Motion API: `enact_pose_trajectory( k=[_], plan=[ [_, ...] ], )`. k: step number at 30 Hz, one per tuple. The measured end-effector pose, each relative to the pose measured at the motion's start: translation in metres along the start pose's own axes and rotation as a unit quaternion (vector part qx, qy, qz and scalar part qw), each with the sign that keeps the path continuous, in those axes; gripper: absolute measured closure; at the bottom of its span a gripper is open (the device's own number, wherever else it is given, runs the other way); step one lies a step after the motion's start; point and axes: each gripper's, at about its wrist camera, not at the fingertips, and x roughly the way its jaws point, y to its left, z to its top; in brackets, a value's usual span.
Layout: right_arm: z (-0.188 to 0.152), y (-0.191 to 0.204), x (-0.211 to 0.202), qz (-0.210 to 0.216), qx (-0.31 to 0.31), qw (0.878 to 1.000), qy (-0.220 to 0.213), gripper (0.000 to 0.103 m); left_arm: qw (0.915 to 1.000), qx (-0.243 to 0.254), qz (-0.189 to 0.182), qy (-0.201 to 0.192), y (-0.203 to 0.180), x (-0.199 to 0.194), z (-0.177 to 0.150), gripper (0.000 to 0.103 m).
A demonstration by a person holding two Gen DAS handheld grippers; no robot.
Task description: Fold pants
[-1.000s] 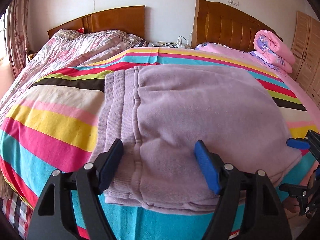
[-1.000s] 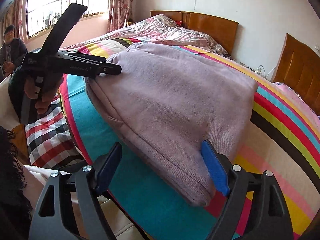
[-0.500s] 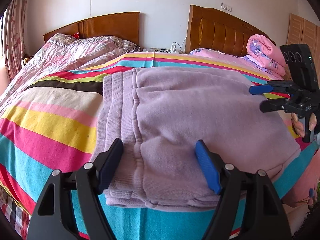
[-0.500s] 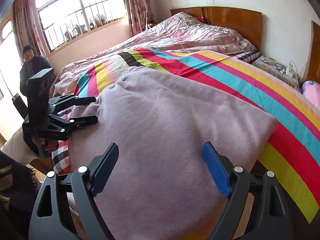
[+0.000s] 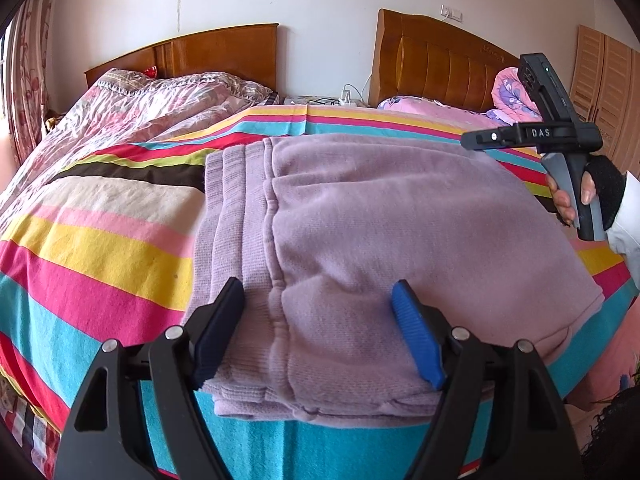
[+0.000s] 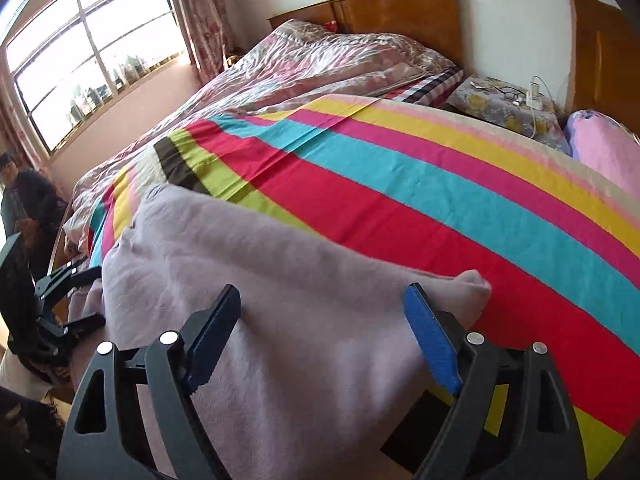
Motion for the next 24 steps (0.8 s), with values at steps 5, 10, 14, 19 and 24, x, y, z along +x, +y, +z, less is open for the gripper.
enact_pose_trajectory(
  k=[5,10,14,19,24],
  plan=[
    [-0.006,0.051,0.001,0.062,-0.079,0.995,0.026,0.016,0.9999,0.005,0.009,0.011,-0.003,0.003,0.004,0.025],
    [-0.027,0.023,0.02,-0.01,-0.033,0.997,0.065,0.018,0.9995,0.004,0.021,0.023,-0.005,0.005,0.005,0.023],
    [-0.031,0.035,-0.024,-0.019,-0.016,1.0,0.0,0.018,0.9991,0.006,0.029,0.029,-0.006,0.007,0.007,0.021],
    [-0.076,0.091,-0.028,0.04,-0.075,0.995,0.053,0.014,0.9987,0.002,0.04,0.032,-0.005,0.01,0.006,0.016],
    [-0.106,0.094,-0.043,-0.05,-0.054,0.997,0.028,0.014,0.9985,0.009,0.044,0.03,-0.006,0.012,0.005,0.014]
  ],
)
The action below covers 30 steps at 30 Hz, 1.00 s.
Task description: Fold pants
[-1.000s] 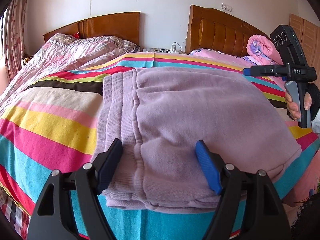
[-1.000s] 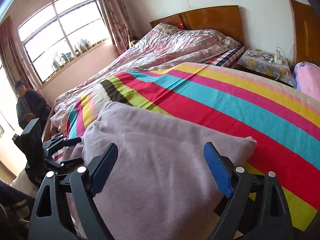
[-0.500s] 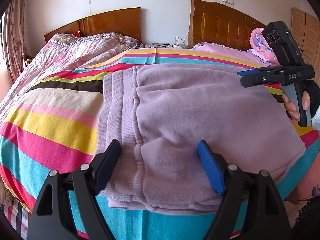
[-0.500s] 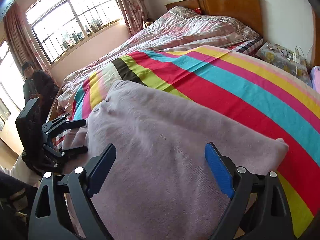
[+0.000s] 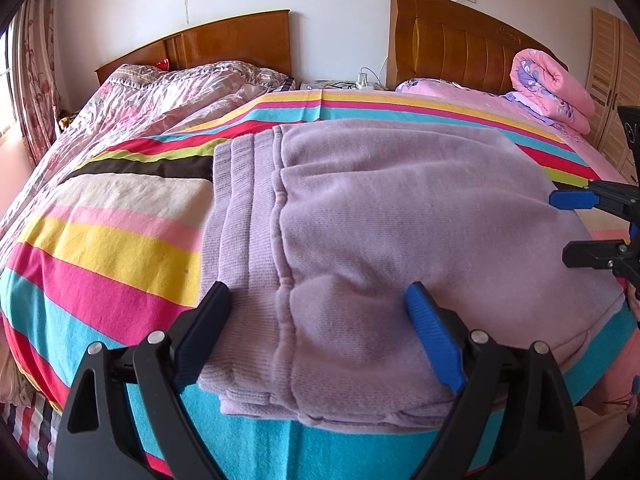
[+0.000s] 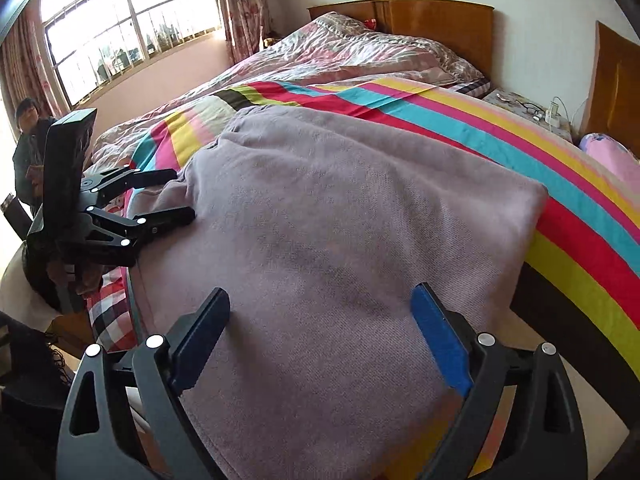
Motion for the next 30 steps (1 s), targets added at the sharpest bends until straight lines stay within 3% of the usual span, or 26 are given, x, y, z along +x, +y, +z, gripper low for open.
enact_pose_trajectory(
  k=[3,5,9,11,13,15,18,19,20,23,26,30],
  plan=[
    [-0.016,0.014,-0.021,0.019,0.019,0.999,-0.04,0.014,1.0,0.0,0.001,-0.004,0.0,0.0,-0.002,0.013],
    [-0.035,0.023,-0.011,-0.006,0.002,1.0,-0.009,0.013,1.0,0.001,0.004,-0.005,0.0,0.0,-0.002,0.012],
    [-0.052,0.026,-0.012,-0.03,-0.008,0.999,-0.028,0.013,0.9999,-0.004,0.009,-0.002,-0.001,-0.003,0.003,0.013],
    [-0.051,0.027,-0.009,-0.035,-0.012,0.999,-0.02,0.013,0.9997,-0.023,0.001,-0.002,-0.003,-0.013,0.022,0.014],
    [-0.05,0.028,-0.007,-0.037,-0.011,0.999,-0.02,0.01,0.999,-0.026,-0.029,-0.024,-0.007,-0.025,0.05,0.012],
    [-0.051,0.028,-0.006,-0.035,-0.007,0.999,-0.022,0.008,0.999,-0.007,-0.035,-0.026,-0.019,-0.023,0.082,0.002],
    [-0.05,0.029,-0.005,-0.033,-0.006,0.999,-0.02,0.008,0.9983,0.013,-0.057,0.01,-0.034,0.009,0.118,0.002],
    [-0.05,0.029,-0.005,-0.032,-0.005,0.999,-0.02,0.008,0.9985,0.013,-0.044,0.031,-0.034,0.025,0.123,0.002],
    [-0.05,0.028,-0.005,-0.031,-0.005,0.999,-0.019,0.008,0.9982,0.008,-0.029,0.051,-0.031,0.039,0.122,0.003],
    [-0.051,0.027,-0.005,-0.025,-0.005,0.999,-0.02,0.008,0.996,-0.019,-0.042,0.076,-0.011,0.063,0.1,0.003],
    [-0.05,0.027,-0.005,-0.02,-0.01,1.0,-0.016,0.007,0.9959,-0.039,-0.066,0.048,0.006,0.06,0.084,0.002],
    [-0.05,0.025,-0.005,-0.009,-0.013,1.0,-0.013,0.007,0.9963,-0.035,-0.071,0.032,0.008,0.059,0.076,0.002]
  ],
)
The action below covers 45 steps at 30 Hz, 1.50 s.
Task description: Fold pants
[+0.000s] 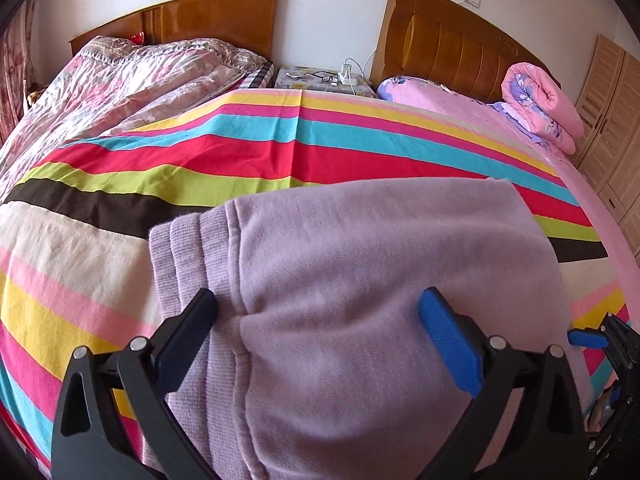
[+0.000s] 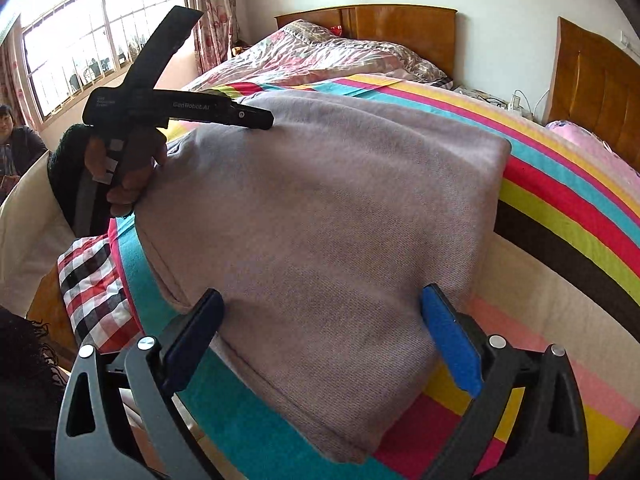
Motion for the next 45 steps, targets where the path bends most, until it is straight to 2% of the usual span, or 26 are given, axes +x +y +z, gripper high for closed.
enact_pose_trajectory(
  k=[4,6,12,14,16,18,21,22,23,24,26,29,32,33,35,36,39,41,42,43,45],
  plan=[
    [-0.003,-0.003,-0.002,0.011,0.001,1.0,-0.006,0.007,0.9998,0.004,-0.009,-0.015,0.001,-0.003,-0.004,0.002],
    [0.005,-0.009,-0.006,0.032,0.002,0.999,0.0,0.007,0.9997,0.004,-0.013,-0.02,0.003,-0.005,-0.006,0.002],
    [0.054,-0.066,-0.017,0.107,0.072,0.99,-0.056,0.007,0.9997,0.005,-0.008,-0.023,0.001,-0.004,-0.006,0.002],
    [0.071,-0.079,0.001,0.124,0.064,0.989,-0.043,0.007,0.9996,0.004,-0.009,-0.025,0.001,-0.005,-0.006,0.002],
    [0.085,-0.091,0.028,0.123,0.043,0.991,-0.016,0.007,0.9996,0.004,-0.009,-0.026,0.001,-0.005,-0.007,0.002],
    [0.098,-0.112,0.048,0.108,0.034,0.993,-0.008,0.009,0.9996,0.004,-0.009,-0.026,0.001,-0.006,-0.007,0.002],
    [0.122,-0.153,0.056,0.094,0.084,0.991,-0.039,0.01,0.9996,0.003,-0.009,-0.026,0.002,-0.007,-0.008,0.002],
    [0.129,-0.162,0.054,0.07,0.096,0.992,-0.046,0.01,0.9996,0.002,-0.009,-0.026,0.002,-0.007,-0.008,0.002],
    [0.133,-0.168,0.053,0.048,0.105,0.992,-0.042,0.009,0.9996,0.002,-0.01,-0.026,0.001,-0.008,-0.008,0.002],
    [0.136,-0.168,0.05,0.045,0.111,0.992,-0.038,0.009,0.9996,0.001,-0.01,-0.026,0.001,-0.008,-0.008,0.002],
    [0.131,-0.152,0.036,0.063,0.101,0.992,-0.043,0.009,0.9996,0.001,-0.01,-0.027,0.001,-0.008,-0.008,0.002],
    [0.108,-0.104,0.009,0.046,0.048,0.997,-0.045,0.009,0.9994,-0.003,-0.015,-0.032,0.003,-0.009,-0.009,0.002],
    [0.072,-0.065,-0.014,0.046,0.048,0.996,-0.052,0.009,0.9991,-0.004,-0.014,-0.039,0.003,-0.011,-0.01,0.002],
    [0.061,-0.053,-0.018,0.035,0.048,0.997,-0.055,0.009,0.9989,-0.004,-0.014,-0.043,0.004,-0.012,-0.011,0.002],
    [0.043,-0.031,-0.016,-0.036,0.043,0.997,-0.052,0.009,0.9987,-0.004,-0.014,-0.05,0.003,-0.014,-0.012,0.002],
    [0.035,-0.022,-0.012,-0.058,0.044,0.996,-0.045,0.009,0.9987,-0.003,-0.013,-0.05,0.002,-0.014,-0.012,0.002],
    [0.011,-0.001,0.007,-0.084,0.027,0.996,-0.015,0.008,0.9983,0.004,-0.007,-0.058,-0.001,-0.016,-0.013,0.002],
    [-0.001,0.004,0.001,-0.094,0.028,0.995,-0.026,0.008,0.9985,0.005,-0.005,-0.054,-0.002,-0.016,-0.012,0.002],
    [-0.002,0.004,-0.003,-0.098,0.036,0.994,-0.019,0.008,0.9987,0.001,0.0,-0.05,-0.003,-0.016,-0.011,0.002],
    [-0.001,0.004,-0.008,-0.107,0.043,0.993,-0.016,0.008,0.9987,-0.008,0.019,-0.046,-0.003,-0.018,-0.009,0.002],
    [0.002,0.014,-0.019,-0.122,0.04,0.991,-0.038,0.008,0.9972,-0.024,0.051,-0.05,-0.007,-0.031,-0.008,0.002]
  ],
)
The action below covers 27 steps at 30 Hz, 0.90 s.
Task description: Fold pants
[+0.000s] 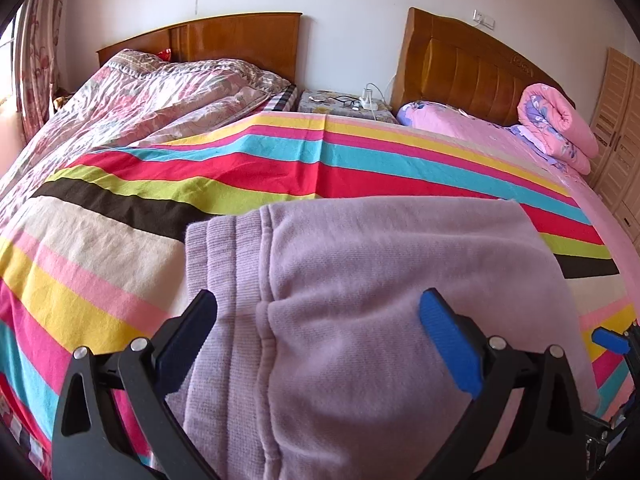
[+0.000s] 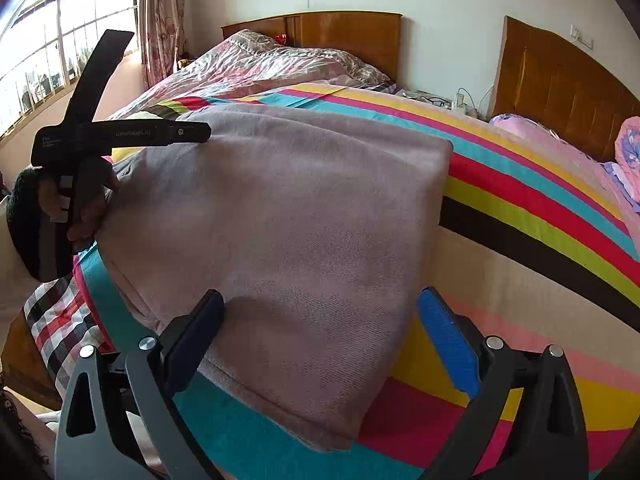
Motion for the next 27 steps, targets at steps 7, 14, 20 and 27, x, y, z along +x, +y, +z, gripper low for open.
enact_pose_trajectory(
  k=[7,14,20,27],
  plan=[
    [-0.02,0.004,0.011,-0.001,0.02,1.0,0.008,0.007,0.9959,0.024,0.077,-0.04,-0.027,-0.056,-0.043,0.002],
    [-0.025,0.006,-0.001,-0.017,0.013,1.0,-0.008,0.007,0.9875,0.066,0.142,-0.02,-0.036,-0.054,-0.086,0.001],
    [-0.033,-0.005,-0.012,0.006,0.032,0.999,-0.001,0.006,0.9891,0.037,0.141,-0.025,-0.021,-0.066,-0.088,0.001],
    [-0.024,-0.015,-0.075,-0.004,0.077,0.997,-0.032,0.006,0.9843,0.009,0.166,-0.057,-0.034,-0.13,-0.079,0.001]
  ],
)
